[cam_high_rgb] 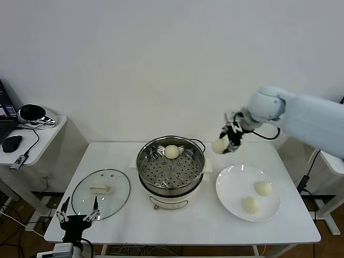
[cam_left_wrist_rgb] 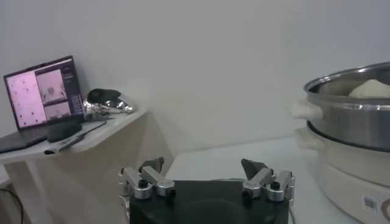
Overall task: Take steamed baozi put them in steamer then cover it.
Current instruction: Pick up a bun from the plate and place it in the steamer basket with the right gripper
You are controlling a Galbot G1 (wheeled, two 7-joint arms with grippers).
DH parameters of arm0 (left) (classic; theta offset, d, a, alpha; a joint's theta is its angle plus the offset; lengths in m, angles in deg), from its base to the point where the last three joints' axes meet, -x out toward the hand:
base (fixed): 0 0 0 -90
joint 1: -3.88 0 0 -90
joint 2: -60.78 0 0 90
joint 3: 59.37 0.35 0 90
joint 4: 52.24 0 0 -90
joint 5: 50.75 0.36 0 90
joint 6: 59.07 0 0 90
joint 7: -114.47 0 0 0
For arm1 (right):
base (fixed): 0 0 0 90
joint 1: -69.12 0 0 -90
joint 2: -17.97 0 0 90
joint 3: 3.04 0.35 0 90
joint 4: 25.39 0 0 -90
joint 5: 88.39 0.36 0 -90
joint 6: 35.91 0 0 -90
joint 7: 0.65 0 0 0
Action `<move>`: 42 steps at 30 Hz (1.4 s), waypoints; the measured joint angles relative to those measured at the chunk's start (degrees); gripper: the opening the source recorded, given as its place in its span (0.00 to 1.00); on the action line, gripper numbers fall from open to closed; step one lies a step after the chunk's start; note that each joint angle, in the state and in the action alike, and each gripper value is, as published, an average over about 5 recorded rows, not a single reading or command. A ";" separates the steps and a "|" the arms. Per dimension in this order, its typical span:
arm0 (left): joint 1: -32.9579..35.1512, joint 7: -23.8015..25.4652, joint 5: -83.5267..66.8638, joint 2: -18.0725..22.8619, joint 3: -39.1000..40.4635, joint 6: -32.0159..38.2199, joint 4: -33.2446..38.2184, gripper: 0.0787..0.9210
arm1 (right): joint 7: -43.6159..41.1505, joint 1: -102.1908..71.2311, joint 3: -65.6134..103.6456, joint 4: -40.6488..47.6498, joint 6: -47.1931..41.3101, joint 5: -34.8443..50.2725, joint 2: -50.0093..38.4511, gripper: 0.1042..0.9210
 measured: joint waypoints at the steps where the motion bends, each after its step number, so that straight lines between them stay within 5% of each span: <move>1: -0.14 0.00 -0.01 0.01 -0.08 -0.02 -0.07 0.88 | 0.41 0.20 -0.26 0.29 -0.56 1.01 1.43 0.60; 21: -0.37 -0.35 0.03 1.09 -1.69 0.27 0.40 0.88 | 8.16 -7.98 -0.74 15.17 -9.93 10.47 27.14 0.60; 36: -0.46 -0.52 0.00 1.18 -1.44 0.54 0.25 0.88 | 10.93 -13.78 -0.78 23.32 -13.43 11.33 34.81 0.61; 42: -0.29 -0.58 0.00 1.20 -1.38 0.65 0.21 0.88 | 11.05 -14.69 -0.39 24.52 -13.95 11.31 35.21 0.75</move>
